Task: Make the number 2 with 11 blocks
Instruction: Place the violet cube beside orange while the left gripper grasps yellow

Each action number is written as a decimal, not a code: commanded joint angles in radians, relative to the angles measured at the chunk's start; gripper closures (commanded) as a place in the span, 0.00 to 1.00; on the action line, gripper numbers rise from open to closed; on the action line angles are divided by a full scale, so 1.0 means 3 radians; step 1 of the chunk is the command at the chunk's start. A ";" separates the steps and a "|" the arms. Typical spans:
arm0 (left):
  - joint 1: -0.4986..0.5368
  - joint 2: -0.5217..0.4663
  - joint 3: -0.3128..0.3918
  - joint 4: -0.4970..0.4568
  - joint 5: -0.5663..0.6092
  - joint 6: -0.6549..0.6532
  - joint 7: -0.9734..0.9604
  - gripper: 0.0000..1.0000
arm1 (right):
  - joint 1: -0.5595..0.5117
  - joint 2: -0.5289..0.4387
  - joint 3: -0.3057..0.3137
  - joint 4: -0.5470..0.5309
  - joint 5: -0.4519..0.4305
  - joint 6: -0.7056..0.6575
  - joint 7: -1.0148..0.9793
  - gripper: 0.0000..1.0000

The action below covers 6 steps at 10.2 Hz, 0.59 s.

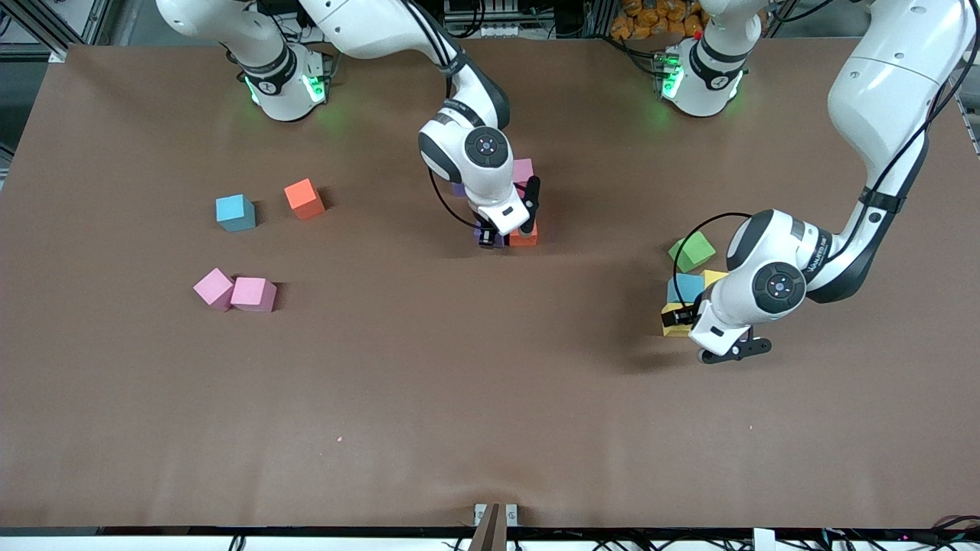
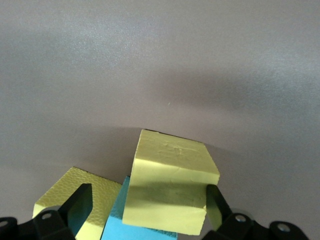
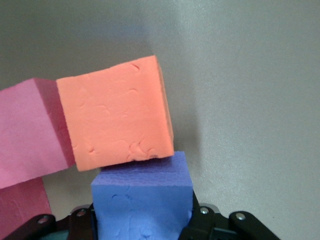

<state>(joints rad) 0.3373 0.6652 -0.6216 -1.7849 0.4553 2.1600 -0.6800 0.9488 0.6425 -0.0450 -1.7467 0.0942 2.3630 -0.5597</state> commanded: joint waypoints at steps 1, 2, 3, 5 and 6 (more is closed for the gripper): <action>-0.0010 -0.0059 0.0006 0.0013 0.0078 -0.0026 0.0012 0.00 | 0.0043 0.0088 -0.0024 0.0141 0.0044 -0.0058 0.0045 0.39; -0.0010 -0.0095 0.0001 0.0018 0.0078 -0.0062 0.0017 0.00 | 0.0043 0.0093 -0.0024 0.0141 0.0044 -0.0053 0.0045 0.39; -0.0010 -0.0095 -0.0009 0.0028 0.0078 -0.0108 0.0032 0.00 | 0.0043 0.0113 -0.0024 0.0147 0.0039 -0.0053 0.0045 0.39; -0.0040 -0.0045 -0.0004 0.0013 0.0073 -0.0108 0.0037 0.00 | 0.0048 0.0129 -0.0024 0.0167 0.0039 -0.0053 0.0046 0.39; -0.0040 -0.0009 -0.0009 0.0013 0.0078 -0.0108 0.0052 0.00 | 0.0048 0.0139 -0.0024 0.0167 0.0039 -0.0053 0.0051 0.38</action>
<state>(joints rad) 0.3317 0.6577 -0.6241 -1.7805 0.4584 2.1416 -0.6794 0.9512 0.6625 -0.0450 -1.7295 0.0944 2.3623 -0.5582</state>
